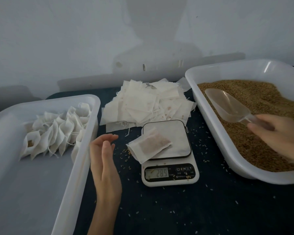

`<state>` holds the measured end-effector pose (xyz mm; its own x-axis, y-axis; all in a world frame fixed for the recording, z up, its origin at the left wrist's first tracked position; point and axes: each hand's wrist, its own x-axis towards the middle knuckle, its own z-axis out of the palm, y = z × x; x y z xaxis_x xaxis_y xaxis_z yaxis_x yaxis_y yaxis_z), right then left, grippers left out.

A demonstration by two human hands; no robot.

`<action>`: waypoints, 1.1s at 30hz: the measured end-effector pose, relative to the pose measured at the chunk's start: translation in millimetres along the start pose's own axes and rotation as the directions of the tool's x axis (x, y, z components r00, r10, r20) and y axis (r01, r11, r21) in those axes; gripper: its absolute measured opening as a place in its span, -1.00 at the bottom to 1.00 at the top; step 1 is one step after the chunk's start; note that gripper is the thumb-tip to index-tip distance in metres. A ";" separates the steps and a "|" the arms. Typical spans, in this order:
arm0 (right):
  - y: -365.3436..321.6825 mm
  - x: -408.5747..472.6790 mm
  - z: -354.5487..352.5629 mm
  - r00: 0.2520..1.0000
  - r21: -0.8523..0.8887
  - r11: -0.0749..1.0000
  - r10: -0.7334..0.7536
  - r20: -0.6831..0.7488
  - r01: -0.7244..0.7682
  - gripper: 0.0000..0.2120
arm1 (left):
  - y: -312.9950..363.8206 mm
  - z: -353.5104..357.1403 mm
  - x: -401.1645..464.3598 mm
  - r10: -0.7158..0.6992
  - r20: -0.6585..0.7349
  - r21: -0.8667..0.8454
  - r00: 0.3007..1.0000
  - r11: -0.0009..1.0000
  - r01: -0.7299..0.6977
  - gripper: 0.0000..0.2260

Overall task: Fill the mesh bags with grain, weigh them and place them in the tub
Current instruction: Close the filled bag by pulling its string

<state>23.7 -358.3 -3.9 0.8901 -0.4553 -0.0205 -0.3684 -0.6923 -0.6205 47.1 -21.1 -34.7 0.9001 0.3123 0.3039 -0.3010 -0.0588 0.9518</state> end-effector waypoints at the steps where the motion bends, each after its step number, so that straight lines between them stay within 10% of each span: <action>1: 0.3 -0.1 0.1 1.000 -0.001 1.000 0.004 -0.003 -0.004 -0.79 | 0.6 0.1 -0.7 0.005 0.001 0.009 1.000 1.000 -0.005 -0.75; 22: 7.3 1.3 2.1 0.999 0.015 1.000 -0.011 -0.041 0.012 -0.92 | -24.8 -9.9 -3.0 -0.194 0.059 0.253 0.979 0.952 0.174 -0.78; 26: 2.8 0.7 2.0 1.000 -0.009 1.000 0.005 -0.029 -0.005 -0.82 | -25.6 -8.7 -1.1 -0.296 0.076 0.307 0.952 0.915 0.260 -0.96; 33: -6.2 2.3 3.6 0.998 -0.208 0.977 0.050 0.039 -0.041 -0.55 | -19.3 5.7 22.9 -0.402 0.239 0.524 0.884 0.820 0.231 -0.70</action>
<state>29.0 -353.0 -2.9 0.8804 -0.4670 -0.0824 -0.4522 -0.7745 -0.4424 75.2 -18.2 -45.8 0.9919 0.0726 -0.1046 0.1266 -0.4730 0.8719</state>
